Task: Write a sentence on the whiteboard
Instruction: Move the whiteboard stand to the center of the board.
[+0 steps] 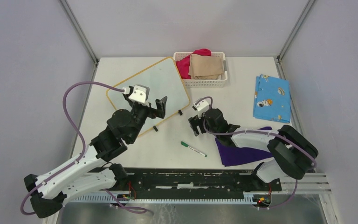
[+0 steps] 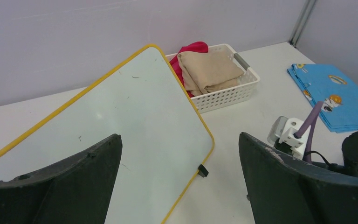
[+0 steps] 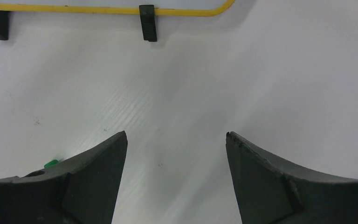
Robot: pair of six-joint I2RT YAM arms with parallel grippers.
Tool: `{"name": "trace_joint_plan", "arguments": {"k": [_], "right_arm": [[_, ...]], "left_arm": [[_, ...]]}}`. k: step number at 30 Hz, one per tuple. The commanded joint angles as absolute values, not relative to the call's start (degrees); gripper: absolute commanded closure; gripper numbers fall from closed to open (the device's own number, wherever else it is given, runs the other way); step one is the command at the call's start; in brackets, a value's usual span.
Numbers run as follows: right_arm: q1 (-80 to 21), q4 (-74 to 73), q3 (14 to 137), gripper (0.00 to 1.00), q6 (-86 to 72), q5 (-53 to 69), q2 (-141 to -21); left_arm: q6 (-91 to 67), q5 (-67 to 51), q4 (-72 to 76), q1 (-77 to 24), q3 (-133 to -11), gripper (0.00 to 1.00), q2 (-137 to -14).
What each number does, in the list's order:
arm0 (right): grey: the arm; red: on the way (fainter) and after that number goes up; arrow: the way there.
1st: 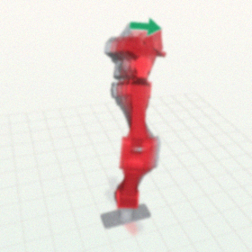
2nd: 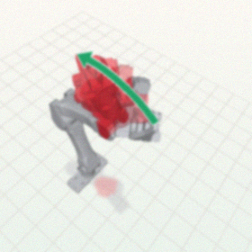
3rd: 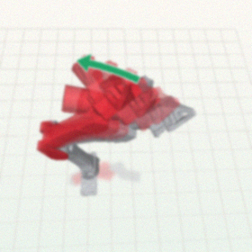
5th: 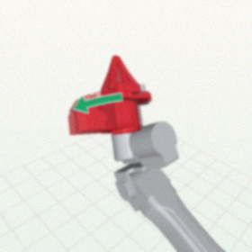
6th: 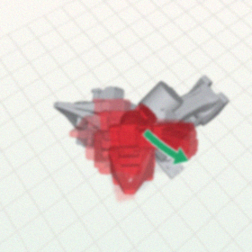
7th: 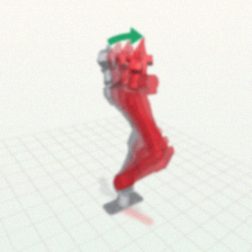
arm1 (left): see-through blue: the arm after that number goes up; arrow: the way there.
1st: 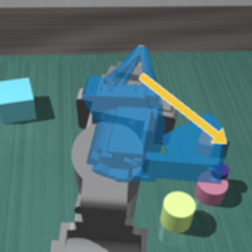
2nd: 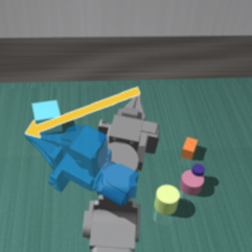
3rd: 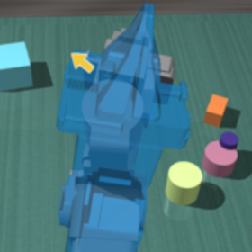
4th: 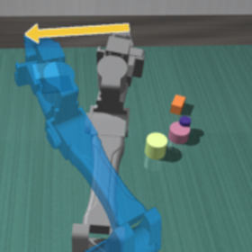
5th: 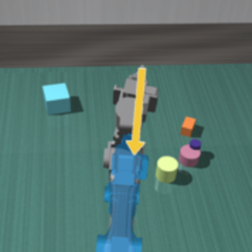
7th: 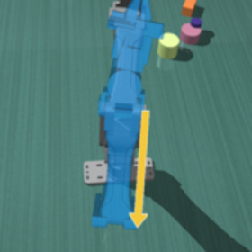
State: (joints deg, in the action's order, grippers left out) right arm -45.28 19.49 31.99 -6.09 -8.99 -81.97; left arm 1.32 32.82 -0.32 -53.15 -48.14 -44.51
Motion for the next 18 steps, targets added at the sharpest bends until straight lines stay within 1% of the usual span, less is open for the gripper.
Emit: {"name": "trace_joint_plan", "arguments": {"k": [1, 10, 18], "right_arm": [[-45.7, 23.8, 39.1, 0.18, -7.6, -5.8, -87.5], [-45.9, 21.7, 50.4, 0.22, -8.8, -5.9, -100.3], [-46.0, 21.2, 55.6, 0.27, -10.2, -6.9, -106.4]], "left_arm": [[3.0, 35.5, 2.8, -53.0, -48.2, 0.00, -44.1], [3.1, 35.7, 2.6, -53.0, -48.4, 0.00, -44.0], [3.6, 35.3, 2.4, -53.0, -48.3, 0.01, -43.9]]}}
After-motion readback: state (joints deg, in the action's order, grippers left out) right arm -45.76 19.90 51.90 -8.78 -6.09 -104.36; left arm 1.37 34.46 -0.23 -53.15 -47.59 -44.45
